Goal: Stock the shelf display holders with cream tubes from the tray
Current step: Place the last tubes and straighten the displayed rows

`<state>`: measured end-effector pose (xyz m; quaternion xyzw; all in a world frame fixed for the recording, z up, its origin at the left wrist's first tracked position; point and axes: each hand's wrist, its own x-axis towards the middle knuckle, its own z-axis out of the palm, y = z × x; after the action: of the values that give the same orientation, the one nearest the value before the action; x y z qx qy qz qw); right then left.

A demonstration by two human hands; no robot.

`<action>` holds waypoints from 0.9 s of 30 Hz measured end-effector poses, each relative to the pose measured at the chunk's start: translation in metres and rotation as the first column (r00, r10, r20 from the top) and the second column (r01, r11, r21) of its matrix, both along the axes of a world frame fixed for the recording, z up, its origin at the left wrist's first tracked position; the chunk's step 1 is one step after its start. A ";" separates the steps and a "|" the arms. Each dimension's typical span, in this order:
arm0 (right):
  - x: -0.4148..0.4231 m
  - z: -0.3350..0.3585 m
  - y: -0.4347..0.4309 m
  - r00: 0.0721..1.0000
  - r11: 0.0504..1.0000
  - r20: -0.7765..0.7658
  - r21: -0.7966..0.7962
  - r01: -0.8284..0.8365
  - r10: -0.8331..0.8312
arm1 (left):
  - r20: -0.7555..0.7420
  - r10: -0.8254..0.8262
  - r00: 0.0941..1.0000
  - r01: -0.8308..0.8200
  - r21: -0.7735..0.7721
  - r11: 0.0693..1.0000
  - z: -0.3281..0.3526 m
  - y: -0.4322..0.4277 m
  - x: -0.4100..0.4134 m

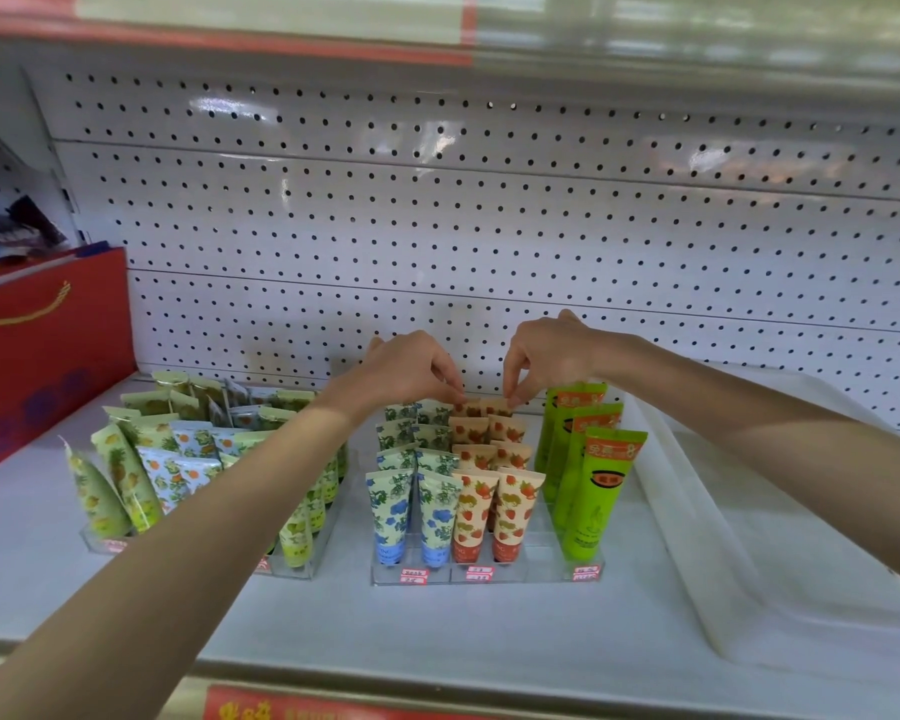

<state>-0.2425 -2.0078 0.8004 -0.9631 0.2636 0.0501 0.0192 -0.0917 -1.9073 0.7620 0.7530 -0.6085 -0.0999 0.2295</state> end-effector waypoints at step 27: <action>0.025 -0.021 0.059 0.967 0.982 0.242 0.151 -0.115 0.076 | 0.175 -0.045 0.983 0.034 0.063 0.997 0.004 0.068 0.040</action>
<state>-0.2173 -1.9484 0.7792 -0.9691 0.2074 -0.0418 0.1270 -0.0521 -1.8393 0.7664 0.7532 -0.6381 -0.0555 0.1498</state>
